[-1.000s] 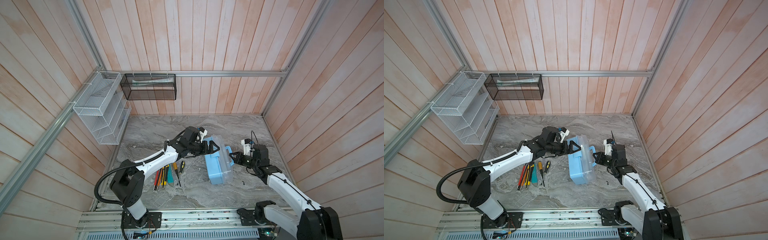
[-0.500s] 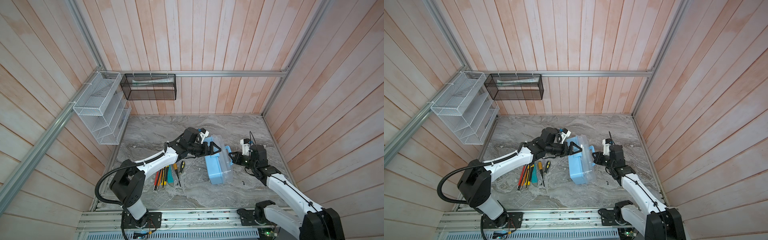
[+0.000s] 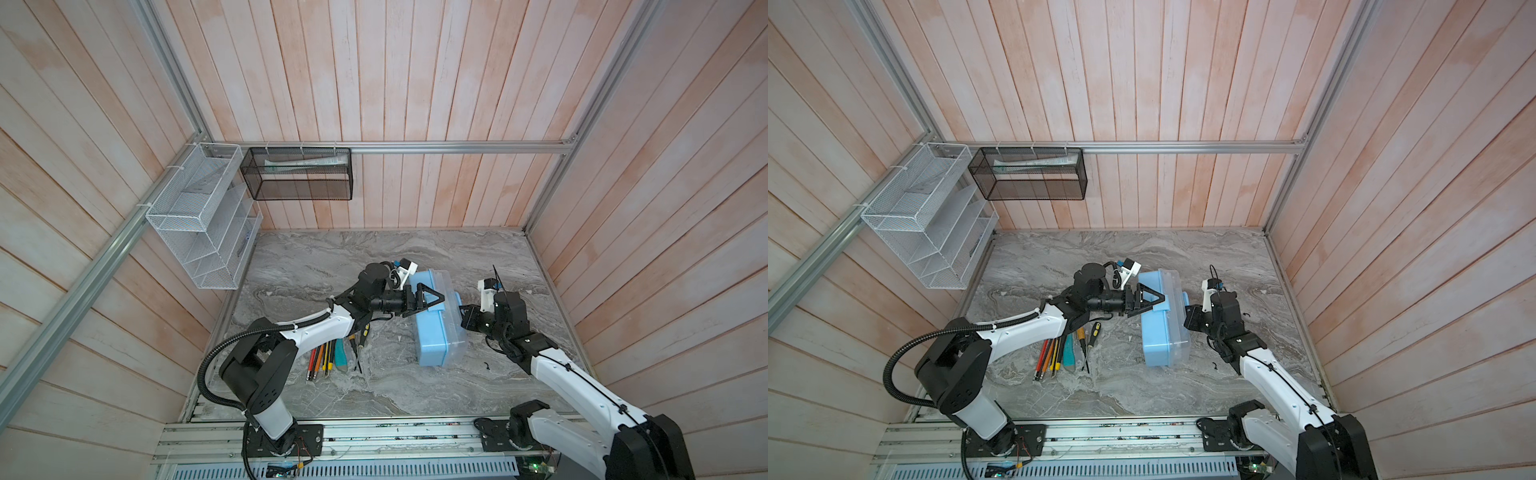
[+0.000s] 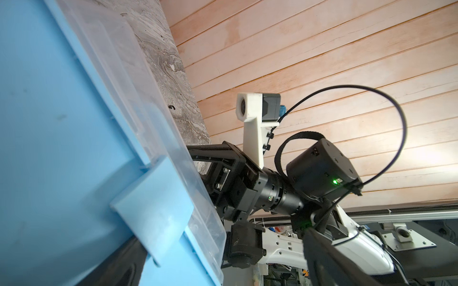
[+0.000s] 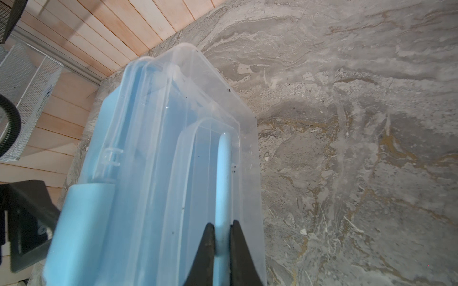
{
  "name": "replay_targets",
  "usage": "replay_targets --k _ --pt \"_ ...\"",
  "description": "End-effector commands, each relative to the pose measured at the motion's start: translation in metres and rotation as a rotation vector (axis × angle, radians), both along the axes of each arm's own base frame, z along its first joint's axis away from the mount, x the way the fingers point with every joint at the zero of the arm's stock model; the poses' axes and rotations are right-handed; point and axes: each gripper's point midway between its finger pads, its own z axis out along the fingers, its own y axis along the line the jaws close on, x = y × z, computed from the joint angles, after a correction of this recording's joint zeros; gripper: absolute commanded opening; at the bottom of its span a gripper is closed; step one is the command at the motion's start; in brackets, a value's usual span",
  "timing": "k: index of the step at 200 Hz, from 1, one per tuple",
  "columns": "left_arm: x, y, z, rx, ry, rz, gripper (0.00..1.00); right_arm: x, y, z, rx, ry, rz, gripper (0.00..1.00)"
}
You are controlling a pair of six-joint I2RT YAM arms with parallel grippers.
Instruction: Pack the tool kit
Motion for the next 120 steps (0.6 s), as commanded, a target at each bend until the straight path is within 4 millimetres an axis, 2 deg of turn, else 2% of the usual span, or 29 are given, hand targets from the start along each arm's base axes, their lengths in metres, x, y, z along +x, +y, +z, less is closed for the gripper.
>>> replay_targets --k 1,65,120 --pt "-0.021 -0.012 0.023 -0.063 -0.071 -0.112 1.0 0.003 0.015 0.03 0.037 -0.086 0.052 0.0" --pt "-0.02 -0.013 0.047 -0.14 -0.143 -0.119 1.0 0.003 0.013 0.031 0.031 -0.093 0.042 0.0" --pt "-0.013 -0.004 0.06 -0.164 -0.182 -0.092 1.0 0.005 0.01 0.031 0.001 -0.092 0.028 0.0"
